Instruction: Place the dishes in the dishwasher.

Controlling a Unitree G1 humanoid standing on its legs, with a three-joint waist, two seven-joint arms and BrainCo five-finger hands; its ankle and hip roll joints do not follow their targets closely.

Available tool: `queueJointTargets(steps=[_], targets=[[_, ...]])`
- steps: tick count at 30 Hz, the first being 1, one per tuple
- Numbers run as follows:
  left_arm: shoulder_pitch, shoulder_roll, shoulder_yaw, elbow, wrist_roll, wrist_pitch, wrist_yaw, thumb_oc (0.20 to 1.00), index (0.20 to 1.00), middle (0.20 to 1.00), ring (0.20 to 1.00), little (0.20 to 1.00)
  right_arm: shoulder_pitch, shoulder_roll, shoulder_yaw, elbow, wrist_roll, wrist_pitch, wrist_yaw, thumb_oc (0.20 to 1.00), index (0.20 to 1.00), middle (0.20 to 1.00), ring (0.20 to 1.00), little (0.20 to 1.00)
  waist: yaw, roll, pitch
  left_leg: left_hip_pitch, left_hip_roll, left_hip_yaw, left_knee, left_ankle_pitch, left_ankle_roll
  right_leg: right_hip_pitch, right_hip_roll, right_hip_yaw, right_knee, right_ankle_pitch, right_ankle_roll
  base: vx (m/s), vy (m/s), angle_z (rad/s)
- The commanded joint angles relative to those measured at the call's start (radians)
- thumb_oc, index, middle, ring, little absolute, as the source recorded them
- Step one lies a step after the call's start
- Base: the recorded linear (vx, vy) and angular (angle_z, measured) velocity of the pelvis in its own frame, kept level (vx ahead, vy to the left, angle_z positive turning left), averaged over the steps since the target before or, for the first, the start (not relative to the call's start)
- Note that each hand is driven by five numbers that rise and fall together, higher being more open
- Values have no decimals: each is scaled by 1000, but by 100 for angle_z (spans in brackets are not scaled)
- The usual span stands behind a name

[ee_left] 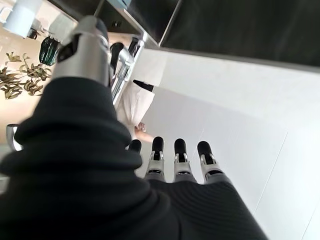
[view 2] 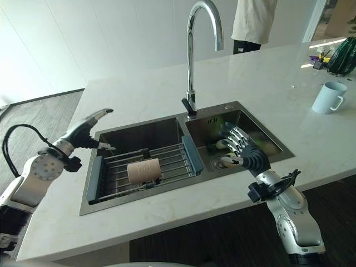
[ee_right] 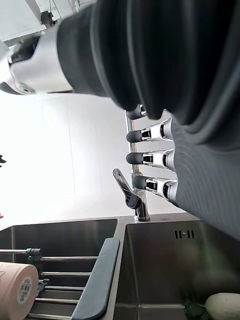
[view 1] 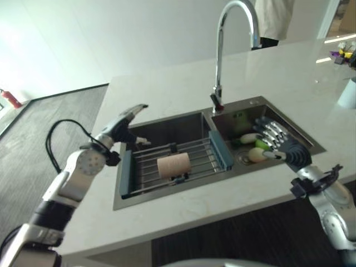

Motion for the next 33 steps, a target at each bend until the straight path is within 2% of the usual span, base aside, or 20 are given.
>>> queueJointTargets(steps=[1, 6, 15, 20, 33], targets=[[-115, 23, 16, 37, -34, 24, -25, 1000, 1000, 1000, 1000, 1000, -79, -15, -3, -26, 26, -39, 12, 1000, 1000, 1000, 1000, 1000, -7, -10, 2, 40, 15, -12, 9, -107, -5, 16, -18, -13, 6, -82, 60, 0, 0, 0], [-135, -5, -41, 158, -39, 47, -56, 1000, 1000, 1000, 1000, 1000, -69, -20, -12, -20, 30, -40, 29, 1000, 1000, 1000, 1000, 1000, -24, -13, -4, 47, 16, 4, 9, -107, -1, 16, -8, 5, 6, -79, 60, -31, 0, -5], [-177, -41, -90, 259, -14, 64, -60, 1000, 1000, 1000, 1000, 1000, -82, -19, 6, -16, 29, -43, 29, 1000, 1000, 1000, 1000, 1000, -38, -16, -12, 53, 17, 20, 9, -109, 1, 16, -6, 14, 6, -75, 62, -5, -5, -6], [-212, -45, -119, 338, -11, 46, -70, 1000, 1000, 1000, 1000, 1000, -84, -29, 1, -15, 38, -40, 34, 1000, 1000, 1000, 1000, 1000, -53, -16, -14, 57, 15, 24, 9, -110, 3, 19, -2, 28, 6, -75, 62, 0, 0, 0], [-198, -76, -148, 356, 45, 52, -120, 1000, 1000, 1000, 1000, 1000, -73, -24, -5, -28, 23, -33, 42, 1000, 1000, 1000, 1000, 1000, -59, -19, -21, 62, 17, 34, 9, -111, 4, 19, 2, 34, 6, -72, 62, 0, 0, 0]])
